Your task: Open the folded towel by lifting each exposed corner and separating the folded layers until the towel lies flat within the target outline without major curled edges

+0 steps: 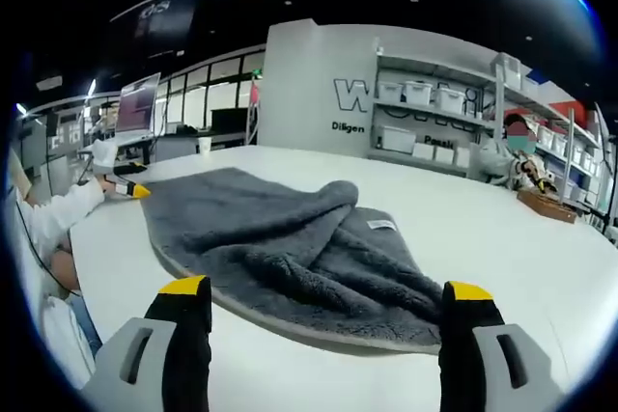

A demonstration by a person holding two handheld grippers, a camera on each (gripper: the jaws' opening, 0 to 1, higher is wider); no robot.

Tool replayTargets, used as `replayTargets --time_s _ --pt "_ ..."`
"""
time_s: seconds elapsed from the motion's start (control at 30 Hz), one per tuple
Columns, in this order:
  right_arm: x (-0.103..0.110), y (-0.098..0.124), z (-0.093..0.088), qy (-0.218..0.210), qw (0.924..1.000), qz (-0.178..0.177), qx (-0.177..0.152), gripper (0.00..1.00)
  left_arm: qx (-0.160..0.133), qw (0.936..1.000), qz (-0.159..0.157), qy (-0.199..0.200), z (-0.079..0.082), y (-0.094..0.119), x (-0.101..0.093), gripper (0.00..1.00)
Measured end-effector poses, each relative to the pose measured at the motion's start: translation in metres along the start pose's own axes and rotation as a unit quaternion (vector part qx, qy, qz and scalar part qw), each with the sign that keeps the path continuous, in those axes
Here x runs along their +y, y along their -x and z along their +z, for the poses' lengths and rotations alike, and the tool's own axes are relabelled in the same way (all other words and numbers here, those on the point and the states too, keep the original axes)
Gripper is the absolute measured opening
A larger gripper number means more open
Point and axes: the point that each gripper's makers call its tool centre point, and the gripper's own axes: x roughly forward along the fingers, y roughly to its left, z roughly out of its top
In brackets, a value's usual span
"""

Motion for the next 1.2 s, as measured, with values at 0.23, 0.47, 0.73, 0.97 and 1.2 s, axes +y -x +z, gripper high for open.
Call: replayTargets --time_s 0.23,0.47,0.73,0.97,1.2 --pt "-0.006 -0.002 -0.001 -0.010 0.9997 0.016 -0.014 0.99 0.003 0.9998 -0.018 0.001 0.007 0.002 -0.004 0.91" --pt "-0.022 0.006 -0.001 -0.018 0.9996 0.001 -0.020 0.99 -0.068 0.9953 -0.050 0.048 0.068 0.000 -0.003 0.93" --pt "-0.018 0.005 0.005 -0.016 0.9995 0.005 -0.026 0.99 -0.031 0.9892 -0.136 0.044 0.089 -0.049 -0.004 0.92" --pt "-0.017 0.003 0.005 -0.016 0.9996 0.005 -0.025 0.99 -0.002 0.9793 -0.186 0.078 0.095 -0.114 -0.007 0.84" --pt "-0.023 0.003 0.001 -0.020 0.9996 0.000 -0.020 0.99 0.029 0.9792 -0.188 0.072 0.095 -0.179 -0.003 0.74"
